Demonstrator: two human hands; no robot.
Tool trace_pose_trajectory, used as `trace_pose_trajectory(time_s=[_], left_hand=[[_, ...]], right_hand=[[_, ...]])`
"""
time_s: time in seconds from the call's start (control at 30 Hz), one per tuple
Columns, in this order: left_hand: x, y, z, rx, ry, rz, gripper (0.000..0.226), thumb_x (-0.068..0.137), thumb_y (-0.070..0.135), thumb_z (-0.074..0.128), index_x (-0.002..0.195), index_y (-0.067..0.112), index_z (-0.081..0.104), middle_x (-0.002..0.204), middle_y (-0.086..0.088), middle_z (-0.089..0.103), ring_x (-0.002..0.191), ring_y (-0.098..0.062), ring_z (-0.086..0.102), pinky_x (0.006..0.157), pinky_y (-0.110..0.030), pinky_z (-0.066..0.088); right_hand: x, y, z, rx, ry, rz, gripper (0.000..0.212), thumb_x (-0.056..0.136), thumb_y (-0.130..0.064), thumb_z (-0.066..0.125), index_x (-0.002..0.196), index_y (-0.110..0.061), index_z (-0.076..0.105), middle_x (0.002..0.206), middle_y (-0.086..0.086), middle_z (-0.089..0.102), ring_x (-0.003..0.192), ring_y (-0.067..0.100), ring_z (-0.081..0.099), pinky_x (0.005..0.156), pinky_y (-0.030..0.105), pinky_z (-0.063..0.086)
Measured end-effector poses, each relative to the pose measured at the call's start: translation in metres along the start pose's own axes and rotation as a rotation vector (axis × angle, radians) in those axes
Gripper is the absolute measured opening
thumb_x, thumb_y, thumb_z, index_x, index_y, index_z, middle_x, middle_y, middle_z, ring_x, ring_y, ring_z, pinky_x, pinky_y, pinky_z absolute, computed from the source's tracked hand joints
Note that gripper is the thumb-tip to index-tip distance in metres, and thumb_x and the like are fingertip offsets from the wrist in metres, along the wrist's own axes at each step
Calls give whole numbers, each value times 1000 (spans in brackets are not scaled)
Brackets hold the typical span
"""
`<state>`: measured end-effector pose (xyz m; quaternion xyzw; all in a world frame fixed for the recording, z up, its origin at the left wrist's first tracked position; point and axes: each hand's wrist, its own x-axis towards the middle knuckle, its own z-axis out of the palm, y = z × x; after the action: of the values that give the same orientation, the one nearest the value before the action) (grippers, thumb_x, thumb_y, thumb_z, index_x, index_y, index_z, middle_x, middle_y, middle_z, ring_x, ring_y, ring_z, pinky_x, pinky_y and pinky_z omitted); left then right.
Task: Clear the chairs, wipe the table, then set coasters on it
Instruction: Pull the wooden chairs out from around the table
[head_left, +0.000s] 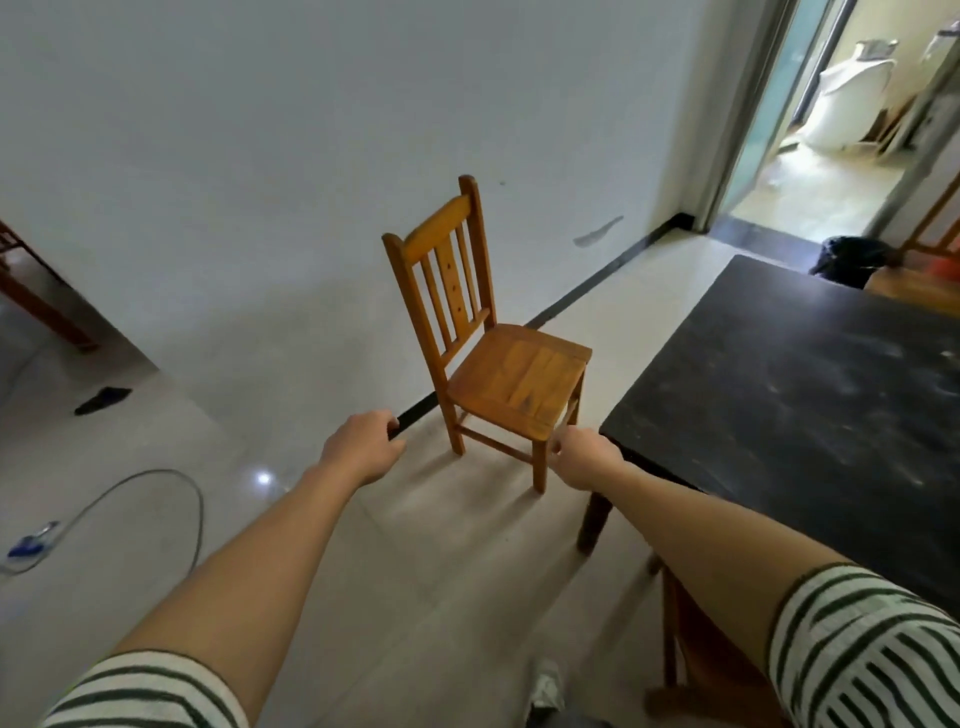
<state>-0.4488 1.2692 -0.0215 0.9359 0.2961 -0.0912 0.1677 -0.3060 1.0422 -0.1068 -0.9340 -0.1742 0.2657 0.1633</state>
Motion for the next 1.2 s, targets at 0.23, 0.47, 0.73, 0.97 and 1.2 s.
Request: trace_pose_trajectory(time_s=[0.23, 0.47, 0.73, 0.97, 1.2], left_hand=[[135, 8, -63, -51, 37, 0, 37, 96, 25, 53, 131, 13, 57, 119, -11, 64, 105, -27, 60, 86, -36, 48], [254, -13, -113, -85, 77, 25, 36, 97, 24, 55, 129, 10, 58, 121, -14, 64, 107, -29, 61, 88, -36, 48], [412, -51, -171, -142, 62, 151, 34, 95, 23, 58, 125, 10, 60, 120, -14, 64, 107, -29, 61, 94, -40, 49], [520, -43, -194, -231, -21, 216, 29, 95, 23, 58, 121, 10, 62, 115, -14, 66, 99, -30, 66, 92, -42, 52], [617, -1, -184, -262, -120, 256, 32, 97, 22, 56, 124, 7, 60, 120, -16, 64, 106, -32, 64, 95, -43, 52]], right_hand=[[116, -57, -67, 35, 24, 75, 7, 93, -20, 57, 90, -16, 62, 84, 3, 64, 73, 17, 64, 54, 24, 50], [209, -122, -97, 127, 15, 146, 9, 93, -20, 58, 86, -15, 60, 77, 2, 60, 64, 14, 60, 46, 22, 43], [321, -204, -87, 369, 57, 301, 17, 95, -21, 56, 106, -10, 62, 86, 8, 68, 65, 16, 67, 47, 21, 52], [368, -264, -76, 702, -28, 454, 16, 98, -22, 56, 83, -17, 53, 84, 9, 63, 66, 15, 62, 57, 23, 53], [451, -273, -58, 986, -71, 620, 17, 99, -22, 53, 101, -8, 63, 87, 11, 68, 63, 16, 63, 68, 28, 60]])
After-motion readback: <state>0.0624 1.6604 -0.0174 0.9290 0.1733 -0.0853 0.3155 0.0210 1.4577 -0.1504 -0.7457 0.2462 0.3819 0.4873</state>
